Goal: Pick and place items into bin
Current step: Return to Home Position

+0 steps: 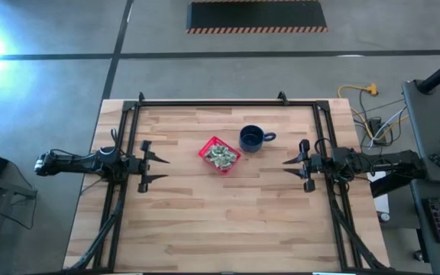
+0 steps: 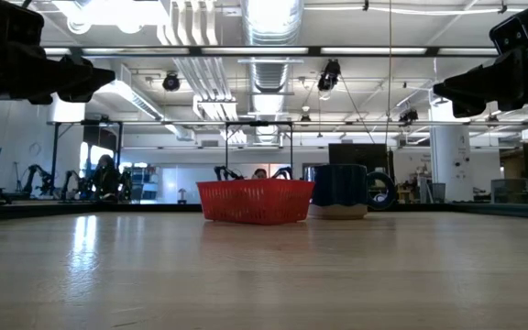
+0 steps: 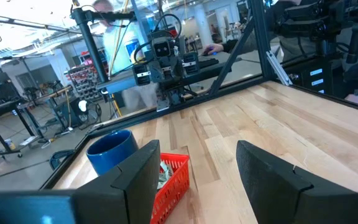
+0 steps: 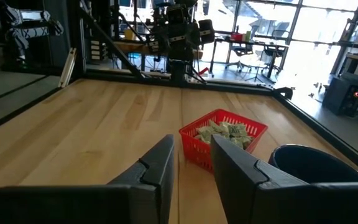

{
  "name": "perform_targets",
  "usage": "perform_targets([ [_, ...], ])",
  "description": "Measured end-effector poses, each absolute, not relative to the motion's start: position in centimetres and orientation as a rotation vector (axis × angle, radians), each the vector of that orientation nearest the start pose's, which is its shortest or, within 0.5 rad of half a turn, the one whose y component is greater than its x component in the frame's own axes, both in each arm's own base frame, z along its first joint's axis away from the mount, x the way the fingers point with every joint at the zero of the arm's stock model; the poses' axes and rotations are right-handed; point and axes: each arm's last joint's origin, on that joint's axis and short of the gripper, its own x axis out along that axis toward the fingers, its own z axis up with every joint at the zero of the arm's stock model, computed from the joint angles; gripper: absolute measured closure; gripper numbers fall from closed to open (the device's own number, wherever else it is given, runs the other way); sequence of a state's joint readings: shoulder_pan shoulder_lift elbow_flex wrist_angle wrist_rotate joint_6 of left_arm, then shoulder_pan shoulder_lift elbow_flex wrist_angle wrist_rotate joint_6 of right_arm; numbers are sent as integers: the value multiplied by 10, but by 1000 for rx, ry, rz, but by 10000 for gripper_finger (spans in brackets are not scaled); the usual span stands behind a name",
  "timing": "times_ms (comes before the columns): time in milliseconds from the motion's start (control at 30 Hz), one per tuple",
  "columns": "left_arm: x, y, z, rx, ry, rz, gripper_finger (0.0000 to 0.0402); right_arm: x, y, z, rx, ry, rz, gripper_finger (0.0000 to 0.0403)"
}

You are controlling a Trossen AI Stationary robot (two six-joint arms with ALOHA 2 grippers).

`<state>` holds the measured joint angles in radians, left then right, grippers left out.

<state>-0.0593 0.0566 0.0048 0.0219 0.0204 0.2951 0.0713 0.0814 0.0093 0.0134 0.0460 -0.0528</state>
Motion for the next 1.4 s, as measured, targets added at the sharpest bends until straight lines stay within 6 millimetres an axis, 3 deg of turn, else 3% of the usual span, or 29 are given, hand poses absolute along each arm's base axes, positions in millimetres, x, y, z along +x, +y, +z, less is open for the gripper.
perform_targets([
  [1400,101,-7,163,295,18,-84,205,102,6,162,-56,58,26,315],
])
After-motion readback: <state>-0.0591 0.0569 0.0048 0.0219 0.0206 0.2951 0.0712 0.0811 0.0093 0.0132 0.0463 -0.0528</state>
